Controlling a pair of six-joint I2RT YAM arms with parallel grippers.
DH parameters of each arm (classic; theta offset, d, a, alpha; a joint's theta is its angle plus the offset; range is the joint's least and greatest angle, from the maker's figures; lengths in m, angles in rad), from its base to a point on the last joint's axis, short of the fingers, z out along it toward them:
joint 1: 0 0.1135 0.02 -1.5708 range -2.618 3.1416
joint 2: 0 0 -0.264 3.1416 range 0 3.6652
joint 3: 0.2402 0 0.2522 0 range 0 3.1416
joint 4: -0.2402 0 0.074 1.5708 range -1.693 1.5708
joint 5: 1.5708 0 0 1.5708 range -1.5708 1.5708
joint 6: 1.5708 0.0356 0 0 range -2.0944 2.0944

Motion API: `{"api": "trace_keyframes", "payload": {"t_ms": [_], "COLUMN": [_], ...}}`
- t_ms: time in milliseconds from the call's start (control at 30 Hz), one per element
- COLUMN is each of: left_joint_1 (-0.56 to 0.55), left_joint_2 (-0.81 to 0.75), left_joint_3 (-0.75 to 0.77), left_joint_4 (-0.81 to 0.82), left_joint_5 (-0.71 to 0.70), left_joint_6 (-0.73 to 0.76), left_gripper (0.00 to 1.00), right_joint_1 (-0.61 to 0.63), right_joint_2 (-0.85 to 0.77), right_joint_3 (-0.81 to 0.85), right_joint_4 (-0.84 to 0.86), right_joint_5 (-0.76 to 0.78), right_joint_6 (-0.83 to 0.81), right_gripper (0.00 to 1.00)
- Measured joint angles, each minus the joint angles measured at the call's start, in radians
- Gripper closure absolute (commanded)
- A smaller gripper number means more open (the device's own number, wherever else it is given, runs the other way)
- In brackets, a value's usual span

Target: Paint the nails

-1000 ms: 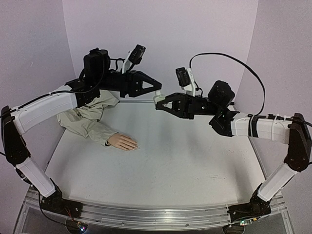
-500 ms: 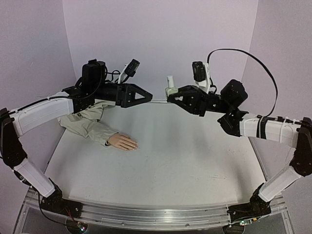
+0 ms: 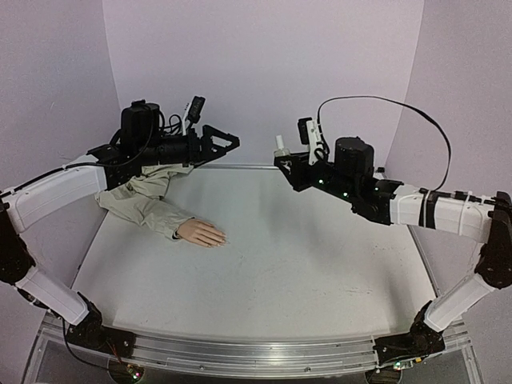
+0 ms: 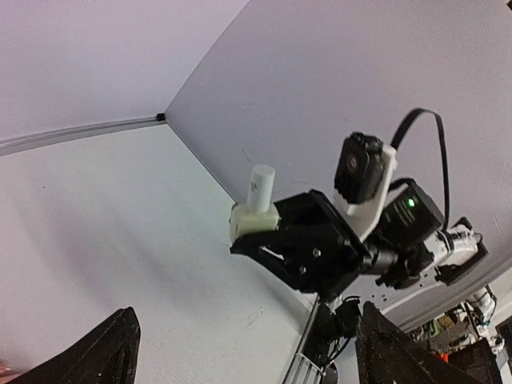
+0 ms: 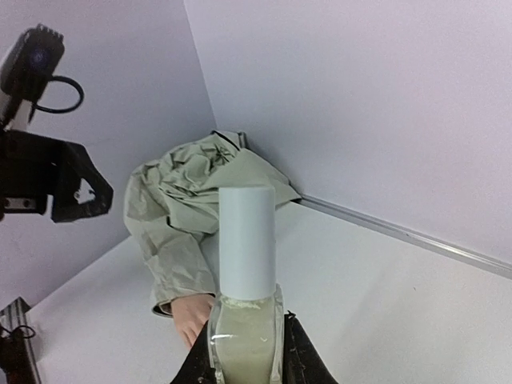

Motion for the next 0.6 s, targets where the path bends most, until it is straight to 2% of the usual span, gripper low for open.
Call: {"api": "trace_keyframes", "payload": {"t_ms": [167, 267, 600], "left_joint_1": [-0.001, -0.016, -0.093], "left_joint_2": [0.067, 0.109, 0.132], "left_joint_3": [0.049, 0.068, 0.109], "left_joint_4": [-0.01, -0.012, -0.018], "left_joint_5": [-0.065, -0.096, -0.166], "left_joint_6": [-0.082, -0.101, -0.115], "left_gripper": [0.12, 0.21, 0.46], "right_joint_1": [0.081, 0.126, 0.175], "right_joint_2": [0.06, 0.089, 0.141], "right_joint_3": [0.029, 0.051, 0.106], "right_joint_4": [-0.04, -0.051, -0.063], "right_joint_5": [0.159, 0.21, 0.246], "right_joint_6": [-0.039, -0.061, -0.097], "right_gripper": [1.0, 1.0, 1.0]}}
